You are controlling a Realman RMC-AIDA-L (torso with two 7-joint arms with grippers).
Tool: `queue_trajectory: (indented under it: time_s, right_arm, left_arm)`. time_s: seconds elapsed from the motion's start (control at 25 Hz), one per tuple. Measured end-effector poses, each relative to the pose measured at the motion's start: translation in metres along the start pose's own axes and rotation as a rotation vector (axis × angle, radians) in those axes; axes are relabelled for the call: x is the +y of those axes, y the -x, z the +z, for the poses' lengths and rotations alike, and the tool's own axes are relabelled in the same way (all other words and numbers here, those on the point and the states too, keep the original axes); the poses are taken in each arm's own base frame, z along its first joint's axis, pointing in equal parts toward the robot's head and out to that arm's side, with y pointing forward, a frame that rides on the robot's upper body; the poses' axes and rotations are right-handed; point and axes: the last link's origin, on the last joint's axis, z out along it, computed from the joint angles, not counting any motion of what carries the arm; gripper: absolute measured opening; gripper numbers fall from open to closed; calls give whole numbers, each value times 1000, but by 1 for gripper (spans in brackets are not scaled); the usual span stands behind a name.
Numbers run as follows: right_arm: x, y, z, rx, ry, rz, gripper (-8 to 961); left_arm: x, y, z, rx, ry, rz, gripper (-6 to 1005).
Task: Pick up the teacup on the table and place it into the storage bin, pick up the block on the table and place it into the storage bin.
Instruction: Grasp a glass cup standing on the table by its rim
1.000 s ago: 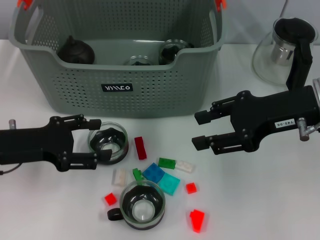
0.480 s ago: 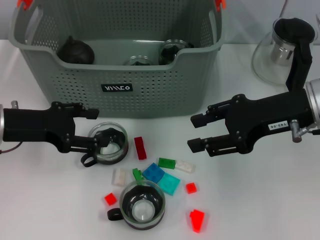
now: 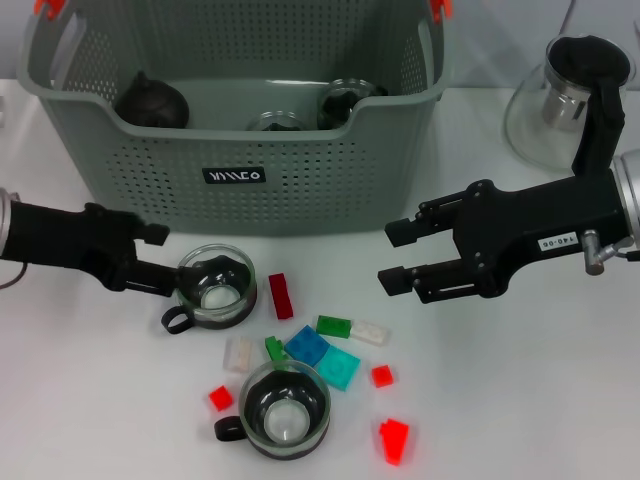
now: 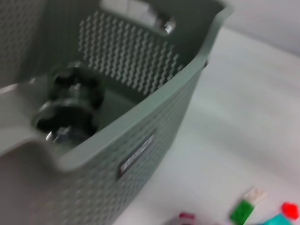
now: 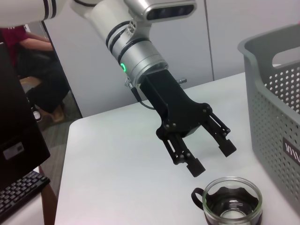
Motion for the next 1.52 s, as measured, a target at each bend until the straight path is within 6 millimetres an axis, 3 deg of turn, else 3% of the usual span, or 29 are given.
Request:
queue_trajectory:
  time_s: [0.52, 1.04, 1.52]
  right_arm:
    - [-6, 3, 4, 60, -1, -17, 610]
    - [-8, 3, 4, 72, -2, -19, 611]
    - [-8, 1, 5, 82, 0, -19, 610]
  left_arm:
    - [-12, -18, 1, -142, -112, -238, 827]
    - [-19, -23, 11, -184, -185, -322, 827]
    - [-7, -23, 28, -258, -161, -372, 828]
